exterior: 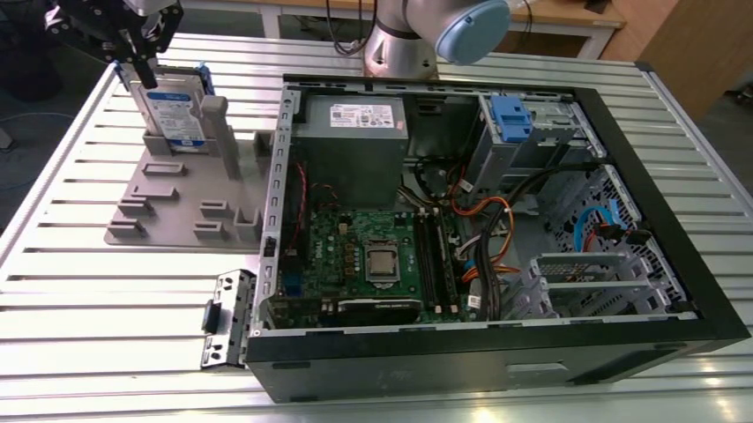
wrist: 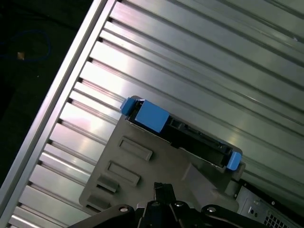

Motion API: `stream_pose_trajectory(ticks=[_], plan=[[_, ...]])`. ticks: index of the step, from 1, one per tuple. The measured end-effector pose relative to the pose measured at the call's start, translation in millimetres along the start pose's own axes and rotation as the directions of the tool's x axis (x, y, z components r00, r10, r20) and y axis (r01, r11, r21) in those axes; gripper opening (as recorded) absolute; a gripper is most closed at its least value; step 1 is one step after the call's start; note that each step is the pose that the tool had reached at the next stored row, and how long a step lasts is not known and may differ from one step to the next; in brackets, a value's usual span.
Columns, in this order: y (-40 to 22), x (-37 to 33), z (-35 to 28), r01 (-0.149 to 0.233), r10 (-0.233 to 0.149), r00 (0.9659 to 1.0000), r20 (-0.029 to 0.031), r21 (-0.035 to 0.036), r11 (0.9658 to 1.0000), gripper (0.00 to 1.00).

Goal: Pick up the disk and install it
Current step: 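Pick up the disk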

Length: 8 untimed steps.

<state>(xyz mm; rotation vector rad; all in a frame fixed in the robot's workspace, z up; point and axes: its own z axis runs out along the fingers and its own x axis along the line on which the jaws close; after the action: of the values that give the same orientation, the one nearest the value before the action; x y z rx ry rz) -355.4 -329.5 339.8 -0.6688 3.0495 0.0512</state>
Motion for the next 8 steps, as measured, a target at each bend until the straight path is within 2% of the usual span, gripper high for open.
stream_pose_trajectory(ticks=[8], plan=[[0.0, 0.0, 0.0, 0.035, -0.035, 0.9994, -0.0010, -0.0009, 0.9994, 0.10]])
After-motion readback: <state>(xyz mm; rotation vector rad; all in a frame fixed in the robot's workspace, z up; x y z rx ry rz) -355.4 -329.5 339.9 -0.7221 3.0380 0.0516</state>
